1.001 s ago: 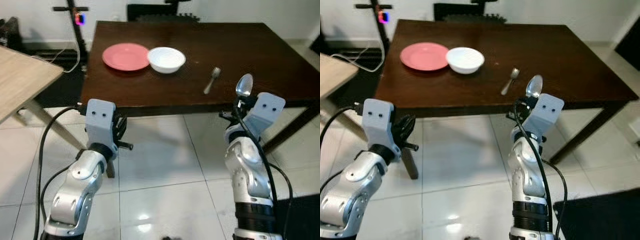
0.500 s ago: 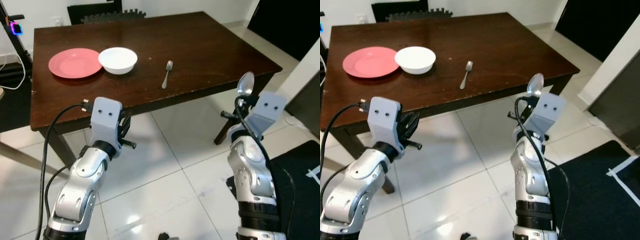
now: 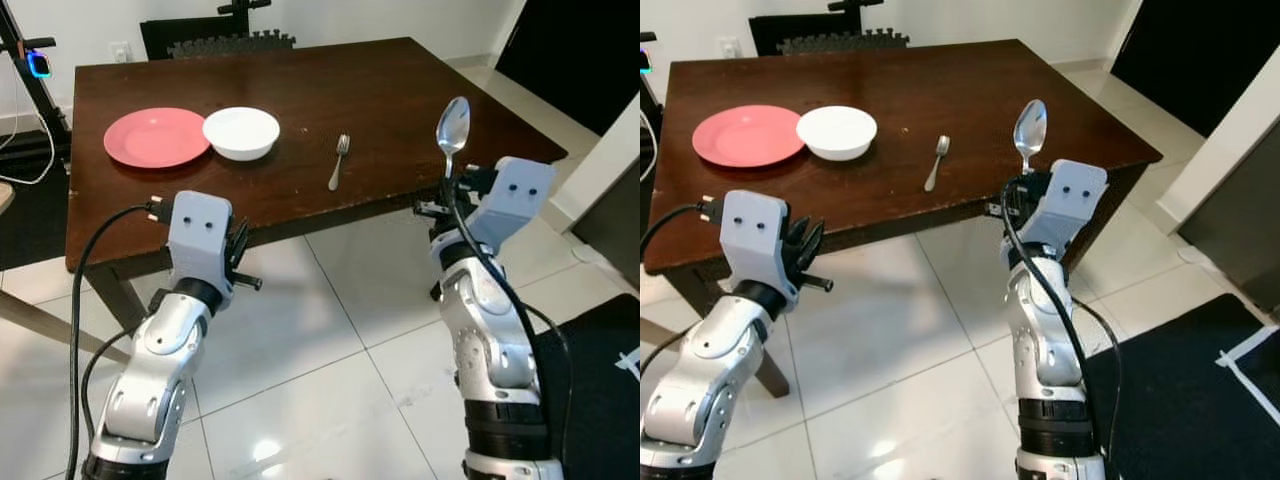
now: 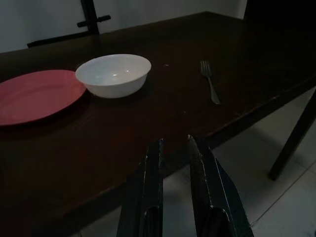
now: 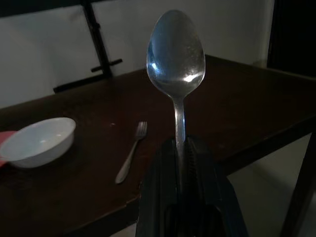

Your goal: Setting the table

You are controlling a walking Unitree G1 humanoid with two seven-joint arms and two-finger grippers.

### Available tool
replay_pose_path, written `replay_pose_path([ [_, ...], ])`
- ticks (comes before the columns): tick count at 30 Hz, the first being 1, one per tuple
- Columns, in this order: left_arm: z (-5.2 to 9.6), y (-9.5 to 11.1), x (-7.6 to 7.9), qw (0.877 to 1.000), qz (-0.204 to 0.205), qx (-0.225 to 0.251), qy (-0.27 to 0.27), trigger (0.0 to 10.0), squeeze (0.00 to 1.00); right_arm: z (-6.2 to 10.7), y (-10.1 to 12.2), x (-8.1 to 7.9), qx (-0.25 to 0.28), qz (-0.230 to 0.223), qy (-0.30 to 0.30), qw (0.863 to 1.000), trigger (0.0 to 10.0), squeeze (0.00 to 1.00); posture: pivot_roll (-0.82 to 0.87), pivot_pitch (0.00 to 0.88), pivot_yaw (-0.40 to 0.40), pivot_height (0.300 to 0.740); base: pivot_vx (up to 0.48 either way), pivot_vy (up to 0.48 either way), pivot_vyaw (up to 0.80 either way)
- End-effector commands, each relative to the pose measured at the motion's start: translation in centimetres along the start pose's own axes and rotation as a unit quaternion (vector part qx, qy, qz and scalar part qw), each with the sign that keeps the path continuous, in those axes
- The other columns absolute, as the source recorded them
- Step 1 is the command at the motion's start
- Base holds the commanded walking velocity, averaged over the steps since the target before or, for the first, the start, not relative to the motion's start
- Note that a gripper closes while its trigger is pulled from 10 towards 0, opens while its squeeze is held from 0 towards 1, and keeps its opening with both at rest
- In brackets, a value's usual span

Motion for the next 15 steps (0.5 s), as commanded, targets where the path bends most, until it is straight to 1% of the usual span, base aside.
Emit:
replay_pose_path([
  [1,0.23,-0.61,-0.32,1.000,-0.005,-0.011,0.007,10.0,0.00,-0.04,0.27,-0.18,0.007,-0.002,0.004,1.000,10.0,0.00,0.08,0.124,0.014,0.740,0.472,0.000,0.00],
  [15,0.29,-0.76,-0.20,1.000,-0.009,-0.009,0.006,10.0,0.00,0.12,-0.25,0.14,-0.001,0.003,0.000,1.000,10.0,0.00,0.08,0.127,0.017,0.740,0.473,0.000,0.00],
])
Point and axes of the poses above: a point about 5 cm out from each wrist's last joint towards the gripper, its own z axis pointing back from the gripper into the wrist, its own y axis along the axis of the wrist's last joint, x = y × z, the point moved 1 cm from there along -z, pointing out of the wrist towards the gripper, and after that the axes turned 6 degrees about z, right-handed, at the moved point
